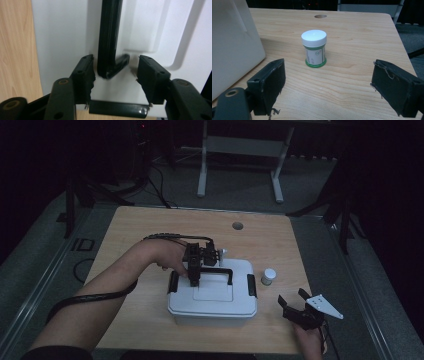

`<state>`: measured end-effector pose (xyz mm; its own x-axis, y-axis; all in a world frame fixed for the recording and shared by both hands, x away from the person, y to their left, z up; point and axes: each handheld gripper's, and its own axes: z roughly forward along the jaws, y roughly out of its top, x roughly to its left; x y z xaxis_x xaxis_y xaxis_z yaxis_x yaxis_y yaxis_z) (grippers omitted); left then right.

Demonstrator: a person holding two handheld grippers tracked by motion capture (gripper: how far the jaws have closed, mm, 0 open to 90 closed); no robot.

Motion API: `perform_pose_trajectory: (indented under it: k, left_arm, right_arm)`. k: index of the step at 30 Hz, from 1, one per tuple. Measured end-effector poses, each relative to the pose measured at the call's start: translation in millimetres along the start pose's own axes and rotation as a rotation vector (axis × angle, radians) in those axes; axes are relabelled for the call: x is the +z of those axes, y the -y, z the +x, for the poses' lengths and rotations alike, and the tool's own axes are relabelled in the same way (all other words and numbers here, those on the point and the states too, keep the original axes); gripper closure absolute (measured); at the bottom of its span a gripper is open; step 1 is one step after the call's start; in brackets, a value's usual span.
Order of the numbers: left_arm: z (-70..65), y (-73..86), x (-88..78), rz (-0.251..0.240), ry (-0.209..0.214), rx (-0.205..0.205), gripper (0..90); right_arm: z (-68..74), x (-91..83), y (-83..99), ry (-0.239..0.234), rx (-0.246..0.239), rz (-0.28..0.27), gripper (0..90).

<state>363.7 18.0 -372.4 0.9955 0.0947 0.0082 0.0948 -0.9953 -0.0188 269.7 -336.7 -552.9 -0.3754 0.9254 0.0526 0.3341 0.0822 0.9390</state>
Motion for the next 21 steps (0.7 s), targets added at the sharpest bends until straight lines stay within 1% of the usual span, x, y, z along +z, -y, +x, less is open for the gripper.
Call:
perform_pose_trajectory:
  k: [1,2,3,5,6,7,10,11,14,17,21]
  left_arm:
    - [-0.2,-1.4,-0.1,0.003,-0.003,0.004,51.8]
    - [-0.9,-2.6,-0.7,0.003,0.000,0.003,55.6]
    - [-1.3,-4.1,-0.8,0.012,-0.004,0.015,59.2]
    - [-1.2,-6.1,-1.1,0.019,-0.011,0.013,60.0]
    - [-0.6,-7.1,-1.0,0.025,-0.009,0.015,66.0]
    - [-1.1,-7.7,-1.1,0.030,-0.013,0.027,66.1]
    - [-1.3,-9.2,-1.0,0.033,0.011,0.028,71.5]
    - [-1.2,-9.8,-1.3,0.037,0.028,0.028,74.8]
    - [-3.7,-10.8,-0.8,0.042,0.035,0.034,82.4]
    - [-4.4,-10.7,-0.8,0.041,0.031,0.035,82.8]
    - [-5.3,-10.5,-1.3,0.040,0.023,0.051,83.2]
  right_arm:
    - [-0.1,0.1,0.0,0.000,0.000,0.001,11.6]
    - [0.0,0.0,0.0,0.000,0.001,0.000,11.6]
    - [0.0,0.1,0.0,-0.001,0.000,0.001,11.6]
    - [-0.1,0.2,-0.1,-0.001,-0.001,0.001,11.8]
    - [0.0,0.0,0.0,-0.001,-0.001,0.001,12.4]
    - [0.0,0.0,0.0,-0.002,-0.001,0.001,12.5]
    - [0.2,0.1,0.0,-0.001,-0.003,0.002,12.4]
    - [0.2,0.1,0.0,0.000,-0.003,0.002,12.5]
    - [0.4,0.2,-0.1,0.000,-0.004,0.003,12.5]
    - [0.3,0.2,-0.1,-0.001,-0.006,0.003,12.6]
    - [0.4,0.5,-0.2,0.001,-0.008,0.005,12.6]
